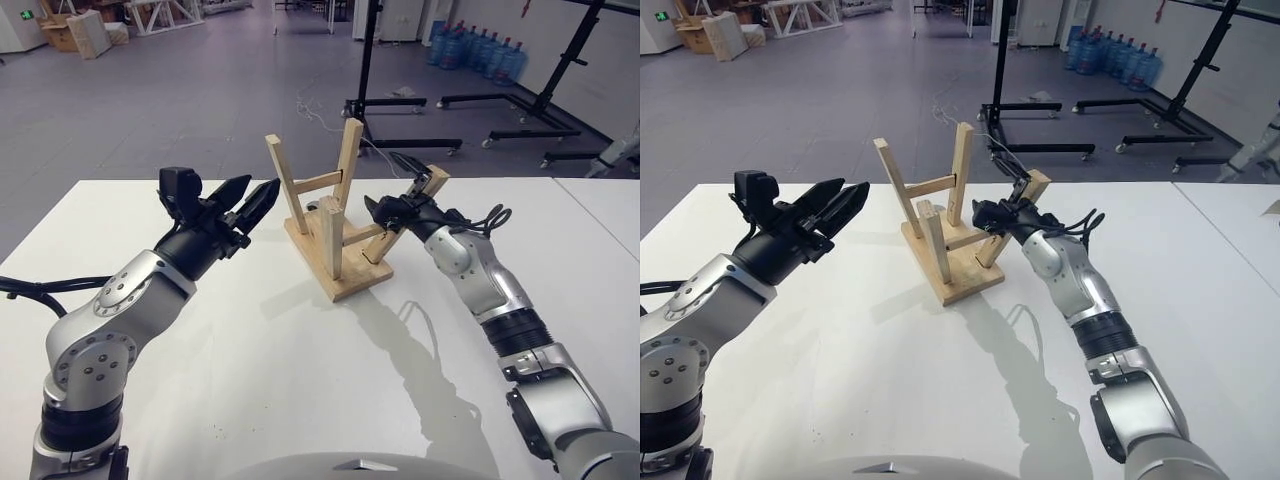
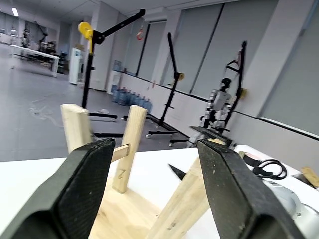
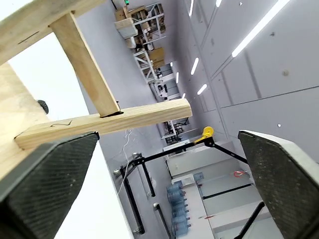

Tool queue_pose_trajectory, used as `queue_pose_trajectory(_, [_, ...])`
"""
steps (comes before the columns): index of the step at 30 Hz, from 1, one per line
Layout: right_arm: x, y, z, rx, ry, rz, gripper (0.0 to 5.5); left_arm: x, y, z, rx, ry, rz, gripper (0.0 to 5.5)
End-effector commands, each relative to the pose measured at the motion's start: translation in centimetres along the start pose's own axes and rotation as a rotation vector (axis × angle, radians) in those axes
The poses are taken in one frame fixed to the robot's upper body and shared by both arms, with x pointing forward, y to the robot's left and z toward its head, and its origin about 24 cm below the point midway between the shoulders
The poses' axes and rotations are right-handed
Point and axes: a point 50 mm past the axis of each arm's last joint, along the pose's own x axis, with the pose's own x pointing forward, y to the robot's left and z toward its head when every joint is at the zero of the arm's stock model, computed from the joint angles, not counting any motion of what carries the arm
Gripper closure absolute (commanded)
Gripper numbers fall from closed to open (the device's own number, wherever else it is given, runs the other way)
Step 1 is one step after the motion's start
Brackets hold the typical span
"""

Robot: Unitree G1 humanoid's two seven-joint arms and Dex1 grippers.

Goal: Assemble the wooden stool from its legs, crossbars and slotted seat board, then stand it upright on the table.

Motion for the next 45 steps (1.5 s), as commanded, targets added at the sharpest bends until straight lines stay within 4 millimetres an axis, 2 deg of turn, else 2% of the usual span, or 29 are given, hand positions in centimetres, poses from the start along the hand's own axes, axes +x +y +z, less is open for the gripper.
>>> queue_pose_trajectory(1, [-2.0, 7.4, 0.1, 0.264, 0.075, 0.421, 0.32, 0.0, 0.2, -0.1, 0.019, 0.008, 0.014, 2.49])
queue_pose_trajectory(4, [-1.4, 6.0, 0.5, 0.234, 0.044, 0.384, 0.32, 0.0, 0.2, -0.2, 0.021, 0.002, 0.021, 2.49])
queue_pose_trajectory(7, [-0.8, 3.6, 0.9, 0.160, -0.006, 0.252, 0.32, 0.2, 0.2, -0.3, 0.024, -0.002, 0.020, 2.49])
queue_pose_trajectory(10, [-0.3, -1.0, 2.5, 0.230, -0.137, -0.013, 0.32, 0.2, 0.3, -0.2, 0.027, -0.006, 0.020, 2.49])
queue_pose_trajectory(13, [-1.1, -8.0, 3.7, 0.442, -0.322, -0.353, 0.32, -0.1, 0.6, -0.3, 0.035, -0.002, 0.029, 2.49])
queue_pose_trajectory(14, [-2.0, -10.2, 3.2, 0.478, -0.368, -0.464, 0.32, -0.1, 0.6, -0.3, 0.036, -0.005, 0.022, 2.49])
queue_pose_trajectory(16, [-3.3, -12.5, 1.0, 0.535, -0.356, -0.611, 0.32, 0.1, 0.6, -0.4, 0.040, -0.015, -0.002, 2.49])
queue_pose_trajectory(18, [-4.1, -12.2, -2.4, 0.677, -0.255, -0.650, 0.32, 0.3, 0.6, -1.4, 0.050, 0.032, -0.047, 2.49])
queue_pose_trajectory(21, [-4.8, -10.0, -6.0, 0.844, -0.110, -0.652, 0.32, 0.2, 1.0, -3.0, 0.077, 0.125, -0.086, 2.49])
queue_pose_trajectory(25, [-5.1, -7.0, -7.8, 0.915, 0.000, -0.615, 0.32, 0.9, 1.2, -4.5, 0.073, 0.212, -0.122, 2.49])
queue_pose_trajectory(29, [-4.8, -5.3, -8.1, 0.964, 0.027, -0.574, 0.32, 1.3, 1.2, -4.8, 0.096, 0.246, -0.194, 2.49])
queue_pose_trajectory(35, [-4.4, -4.5, -8.1, 0.974, 0.022, -0.512, 0.32, 2.0, 2.2, -4.9, 0.190, 0.318, -0.307, 2.49])
queue_pose_trajectory(38, [-4.1, -3.8, -8.2, 0.989, 0.020, -0.440, 0.32, 2.6, 2.0, -4.7, 0.203, 0.332, -0.393, 2.49])
queue_pose_trajectory(45, [-2.9, -2.4, -5.9, 1.029, -0.086, -0.248, 0.32, 4.3, 2.1, -5.0, 0.212, 0.337, -0.436, 2.49])
